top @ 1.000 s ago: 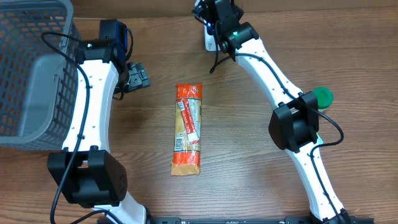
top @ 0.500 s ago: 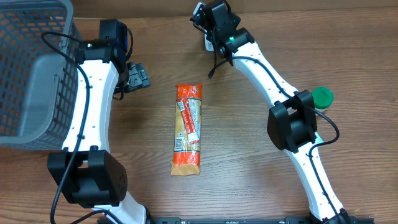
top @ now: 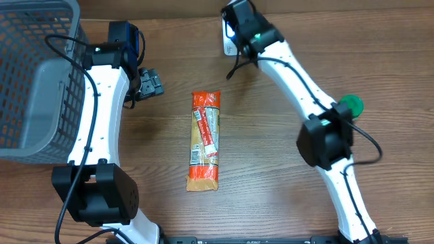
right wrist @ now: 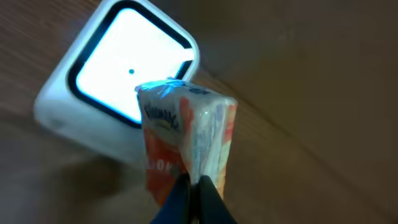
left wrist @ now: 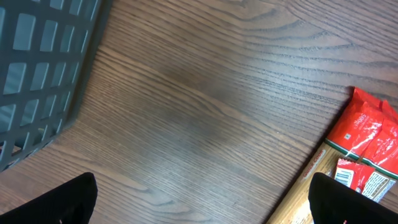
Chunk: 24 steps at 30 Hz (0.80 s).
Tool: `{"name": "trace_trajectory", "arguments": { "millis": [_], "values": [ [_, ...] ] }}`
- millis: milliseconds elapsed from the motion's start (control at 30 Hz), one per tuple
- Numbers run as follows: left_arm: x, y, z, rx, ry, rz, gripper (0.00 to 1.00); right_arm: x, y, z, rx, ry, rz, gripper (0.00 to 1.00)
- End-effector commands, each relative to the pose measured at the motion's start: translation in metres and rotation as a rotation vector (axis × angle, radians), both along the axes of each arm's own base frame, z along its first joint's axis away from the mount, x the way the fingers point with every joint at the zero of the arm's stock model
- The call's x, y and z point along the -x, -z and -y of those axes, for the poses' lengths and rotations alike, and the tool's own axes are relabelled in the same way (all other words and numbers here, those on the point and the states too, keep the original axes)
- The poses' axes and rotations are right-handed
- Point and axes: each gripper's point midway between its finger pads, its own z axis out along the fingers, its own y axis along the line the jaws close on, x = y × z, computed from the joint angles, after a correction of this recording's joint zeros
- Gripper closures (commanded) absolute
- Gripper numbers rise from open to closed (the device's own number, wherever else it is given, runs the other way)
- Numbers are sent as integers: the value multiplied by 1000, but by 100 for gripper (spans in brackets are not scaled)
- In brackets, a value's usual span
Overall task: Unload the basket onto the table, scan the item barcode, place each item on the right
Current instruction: 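Carry the tissue pack right and set it down near the jar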
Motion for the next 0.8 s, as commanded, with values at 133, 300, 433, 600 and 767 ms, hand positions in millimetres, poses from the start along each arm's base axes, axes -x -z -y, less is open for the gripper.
{"name": "trace_trajectory", "arguments": {
  "millis": [133,300,433,600,767],
  "values": [
    [0,0,-1,-12,14,-4,0,115,-141,33,-443,158,-134,96],
    [0,0,-1,-12,14,-4,0,169,-104,69,-437,235,-452,96],
    [0,0,-1,-12,14,-4,0,177,-82,84,-456,287,-561,96],
    [0,0,-1,-12,14,-4,0,188,-51,86,-466,320,-685,96],
    [0,0,-1,-12,14,-4,0,200,-13,89,-430,381,-775,96]
  ]
}}
